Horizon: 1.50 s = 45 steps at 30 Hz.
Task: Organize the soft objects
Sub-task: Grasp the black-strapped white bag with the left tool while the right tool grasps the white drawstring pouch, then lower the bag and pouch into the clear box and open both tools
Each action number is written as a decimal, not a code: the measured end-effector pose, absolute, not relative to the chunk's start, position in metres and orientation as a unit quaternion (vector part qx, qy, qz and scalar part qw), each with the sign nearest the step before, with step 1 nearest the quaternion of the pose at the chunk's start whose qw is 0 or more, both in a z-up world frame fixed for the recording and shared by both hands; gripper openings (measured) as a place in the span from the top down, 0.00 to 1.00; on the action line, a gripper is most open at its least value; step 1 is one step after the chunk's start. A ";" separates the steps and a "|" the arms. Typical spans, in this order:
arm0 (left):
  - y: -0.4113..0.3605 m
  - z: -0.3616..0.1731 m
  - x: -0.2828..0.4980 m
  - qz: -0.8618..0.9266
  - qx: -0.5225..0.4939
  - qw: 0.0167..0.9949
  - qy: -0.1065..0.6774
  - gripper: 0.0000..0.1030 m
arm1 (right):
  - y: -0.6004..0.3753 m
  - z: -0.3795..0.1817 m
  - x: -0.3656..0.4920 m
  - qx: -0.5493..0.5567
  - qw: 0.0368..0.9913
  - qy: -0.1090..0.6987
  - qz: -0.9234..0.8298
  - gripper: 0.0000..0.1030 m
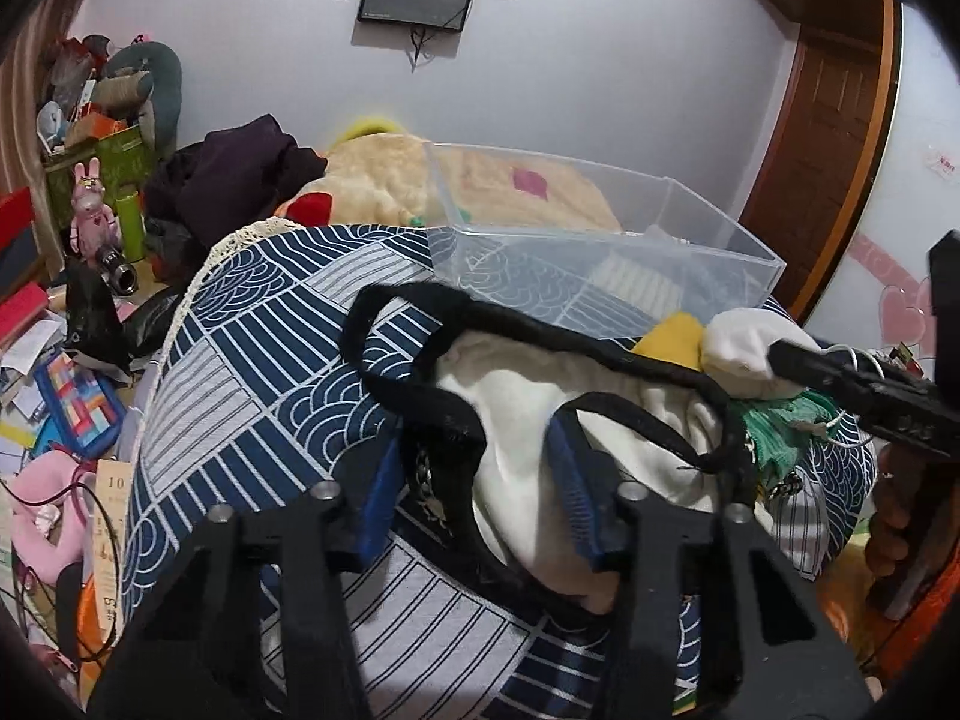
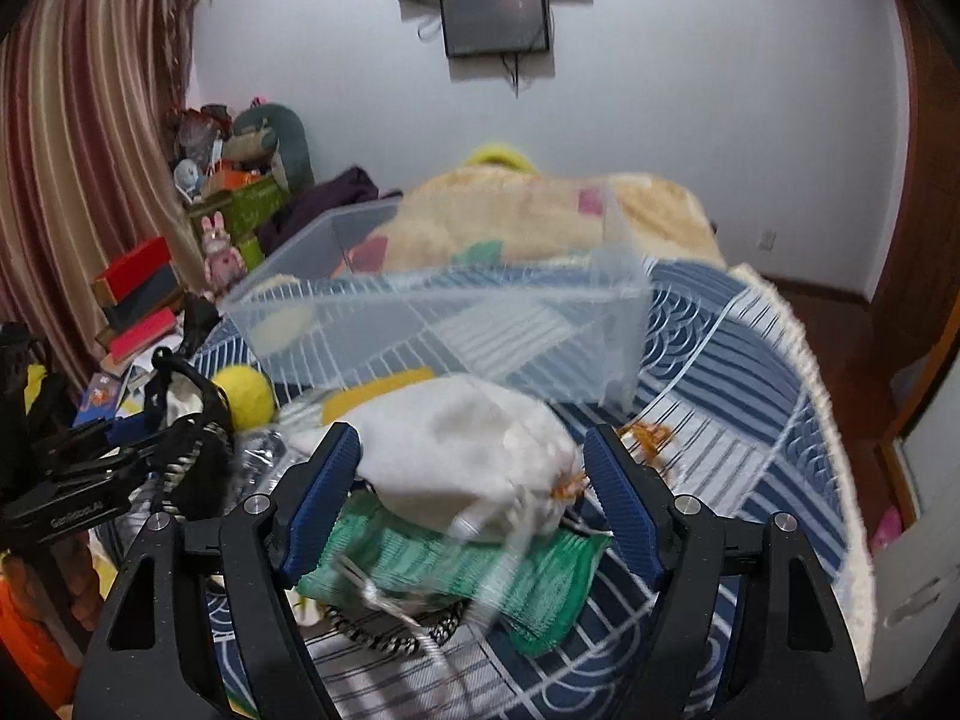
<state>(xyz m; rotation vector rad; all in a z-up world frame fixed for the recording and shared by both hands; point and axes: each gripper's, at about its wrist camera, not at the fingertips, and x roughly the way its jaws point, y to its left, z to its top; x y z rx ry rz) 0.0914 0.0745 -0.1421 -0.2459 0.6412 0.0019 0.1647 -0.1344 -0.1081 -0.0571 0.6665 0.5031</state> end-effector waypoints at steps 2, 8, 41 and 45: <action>0.076 -0.141 0.090 -0.001 -0.123 0.943 0.310 0.67 | -0.136 -0.114 0.166 -0.023 0.911 0.332 0.244 0.37; 0.075 -0.134 0.084 0.004 -0.122 0.947 0.299 0.81 | -0.151 -0.111 0.160 -0.008 0.914 0.328 0.241 0.63; 0.067 -0.010 0.109 -0.019 -0.092 0.987 0.128 0.87 | -0.160 -0.027 0.157 -0.007 0.954 0.193 0.230 0.76; 0.072 -0.009 0.131 -0.013 -0.104 0.986 0.131 0.87 | -0.150 -0.027 0.172 -0.015 0.954 0.197 0.226 0.76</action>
